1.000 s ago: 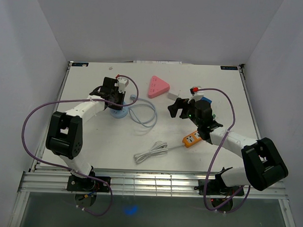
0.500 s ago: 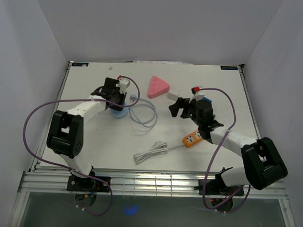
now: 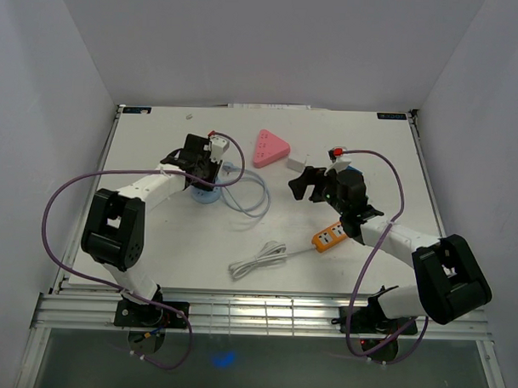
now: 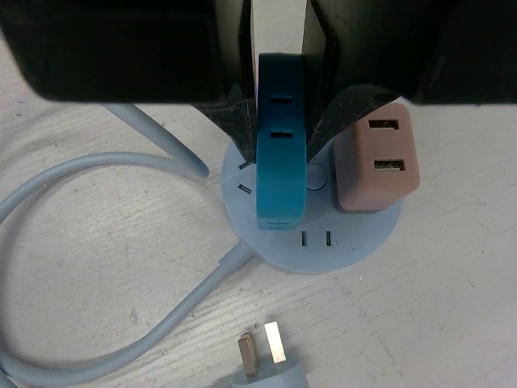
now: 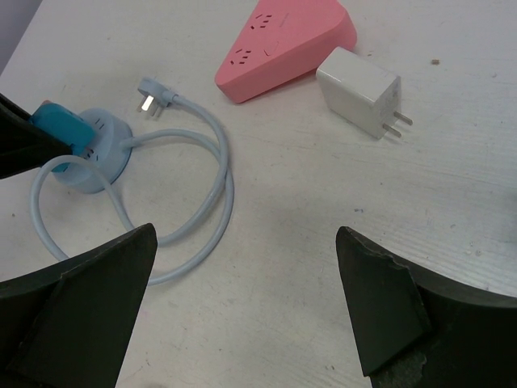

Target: Insert the plug

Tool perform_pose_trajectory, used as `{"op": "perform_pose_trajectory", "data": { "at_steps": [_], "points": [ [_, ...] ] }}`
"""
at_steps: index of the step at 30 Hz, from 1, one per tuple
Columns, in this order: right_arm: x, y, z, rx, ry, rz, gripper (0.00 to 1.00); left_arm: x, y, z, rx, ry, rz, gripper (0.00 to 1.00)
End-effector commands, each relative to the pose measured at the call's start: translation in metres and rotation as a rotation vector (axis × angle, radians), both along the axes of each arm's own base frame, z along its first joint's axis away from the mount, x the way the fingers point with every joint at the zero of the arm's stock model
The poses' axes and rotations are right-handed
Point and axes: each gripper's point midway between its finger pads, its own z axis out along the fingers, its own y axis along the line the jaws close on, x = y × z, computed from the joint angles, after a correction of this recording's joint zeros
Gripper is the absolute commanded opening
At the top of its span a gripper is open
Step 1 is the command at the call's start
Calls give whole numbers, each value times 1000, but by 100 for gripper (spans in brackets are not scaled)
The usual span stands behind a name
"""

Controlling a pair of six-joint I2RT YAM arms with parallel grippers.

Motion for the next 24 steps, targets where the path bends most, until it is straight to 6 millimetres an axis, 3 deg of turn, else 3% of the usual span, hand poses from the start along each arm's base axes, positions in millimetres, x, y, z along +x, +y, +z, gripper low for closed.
{"op": "perform_pose_trajectory", "data": {
  "at_steps": [1,24],
  "points": [
    [3,0,6,29,-17,0,97,-6,-1,-11,18,33,-13,0],
    [4,-7,5,60,-1,-2,97,-15,-9,-41,-6,84,2,0]
  ]
}}
